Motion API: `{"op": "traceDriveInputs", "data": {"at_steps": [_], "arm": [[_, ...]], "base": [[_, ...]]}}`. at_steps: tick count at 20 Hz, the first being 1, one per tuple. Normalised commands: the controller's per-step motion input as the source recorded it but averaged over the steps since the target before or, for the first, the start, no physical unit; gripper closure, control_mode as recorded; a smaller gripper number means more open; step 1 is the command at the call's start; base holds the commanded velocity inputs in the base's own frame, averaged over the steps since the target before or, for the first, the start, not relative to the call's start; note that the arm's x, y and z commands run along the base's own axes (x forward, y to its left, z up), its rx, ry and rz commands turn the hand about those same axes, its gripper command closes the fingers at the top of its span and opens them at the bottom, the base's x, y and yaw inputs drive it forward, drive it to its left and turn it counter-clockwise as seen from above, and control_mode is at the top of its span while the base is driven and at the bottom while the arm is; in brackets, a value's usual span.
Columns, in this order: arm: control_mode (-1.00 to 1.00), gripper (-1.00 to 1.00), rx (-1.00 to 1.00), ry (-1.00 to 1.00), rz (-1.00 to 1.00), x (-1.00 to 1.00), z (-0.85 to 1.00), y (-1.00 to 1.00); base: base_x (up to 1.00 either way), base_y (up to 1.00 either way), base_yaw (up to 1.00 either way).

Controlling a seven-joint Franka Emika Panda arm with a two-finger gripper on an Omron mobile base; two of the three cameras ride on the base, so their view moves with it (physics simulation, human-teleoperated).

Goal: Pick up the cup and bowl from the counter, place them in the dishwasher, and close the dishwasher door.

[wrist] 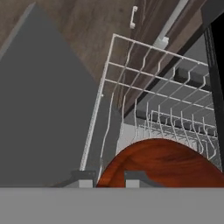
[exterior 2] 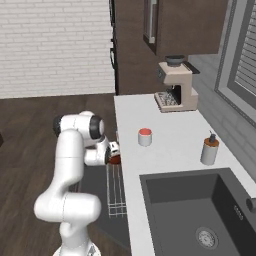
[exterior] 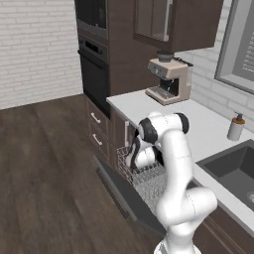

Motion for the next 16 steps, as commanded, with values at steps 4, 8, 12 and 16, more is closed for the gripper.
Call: {"op": "traceDriveInputs", "data": {"at_steps": [4,8,12,16], "arm": [[-1.0,1.0,-0.14,0.0,0.0,0.23,-0.65,0.06],[-1.0,1.0,-0.04,0.0,0.0,0.1,-0.53,0.0],[-1.0,1.0,0.0,0.0,0.0,0.01,-0.55,0.01],[-1.0,1.0,0.0,0.0,0.0,0.04,-0.5,0.0]], "base": [[0.0,0.0,0.0],[0.0,0.0,0.0],[0.0,0.0,0.0],[0.0,0.0,0.0]]}}
